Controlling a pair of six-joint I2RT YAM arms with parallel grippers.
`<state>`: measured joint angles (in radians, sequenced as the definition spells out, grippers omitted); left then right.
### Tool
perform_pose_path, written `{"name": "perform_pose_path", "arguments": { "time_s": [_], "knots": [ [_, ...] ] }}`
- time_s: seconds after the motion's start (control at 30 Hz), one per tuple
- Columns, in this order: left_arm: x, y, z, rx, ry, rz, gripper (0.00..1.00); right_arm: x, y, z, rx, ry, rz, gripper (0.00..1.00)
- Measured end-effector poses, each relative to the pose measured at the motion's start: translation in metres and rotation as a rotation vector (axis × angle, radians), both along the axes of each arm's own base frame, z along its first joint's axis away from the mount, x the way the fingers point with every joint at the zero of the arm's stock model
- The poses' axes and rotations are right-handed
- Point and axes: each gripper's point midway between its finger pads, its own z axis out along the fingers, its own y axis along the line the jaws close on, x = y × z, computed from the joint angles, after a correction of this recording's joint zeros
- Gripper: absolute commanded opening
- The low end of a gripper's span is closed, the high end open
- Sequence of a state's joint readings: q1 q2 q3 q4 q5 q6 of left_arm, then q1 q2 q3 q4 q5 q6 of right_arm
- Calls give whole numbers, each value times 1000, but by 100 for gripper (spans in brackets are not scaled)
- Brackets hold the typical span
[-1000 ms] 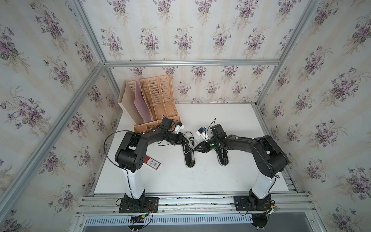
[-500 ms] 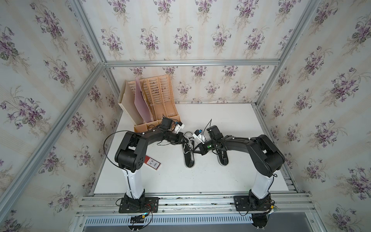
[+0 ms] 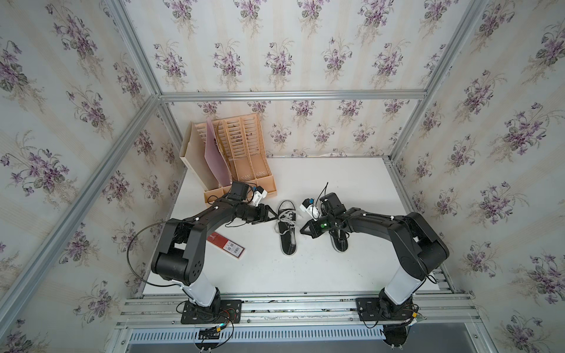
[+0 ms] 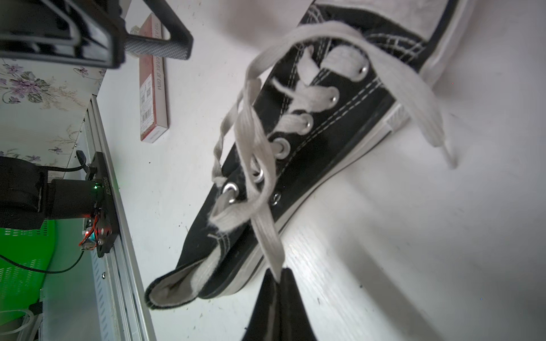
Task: Tie the shoes
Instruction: Cross the shoelace with the shoelace, then tie the shoelace on the shoe.
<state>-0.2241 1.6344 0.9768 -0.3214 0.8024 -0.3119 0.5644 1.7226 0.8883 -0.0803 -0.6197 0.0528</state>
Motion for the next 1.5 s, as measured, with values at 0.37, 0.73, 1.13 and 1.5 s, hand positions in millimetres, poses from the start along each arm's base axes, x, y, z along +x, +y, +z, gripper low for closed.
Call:
{"name": "perform_pose_path", "arguments": {
  "time_s": [0.37,0.73,1.13,1.5],
  "knots": [
    [37,-27,22,148,-119,-132,47,9,0,4,-15,-22,-19,0],
    [49,-63,-9,230,-113,-295,45,11,-2,3,-29,-29,-29,0],
    [49,-66,-29,304,-105,-349,38,13,-1,4,-27,-35,-31,0],
    [51,-67,-38,346,-113,-355,43,15,0,6,-27,-39,-32,0]
  ]
}}
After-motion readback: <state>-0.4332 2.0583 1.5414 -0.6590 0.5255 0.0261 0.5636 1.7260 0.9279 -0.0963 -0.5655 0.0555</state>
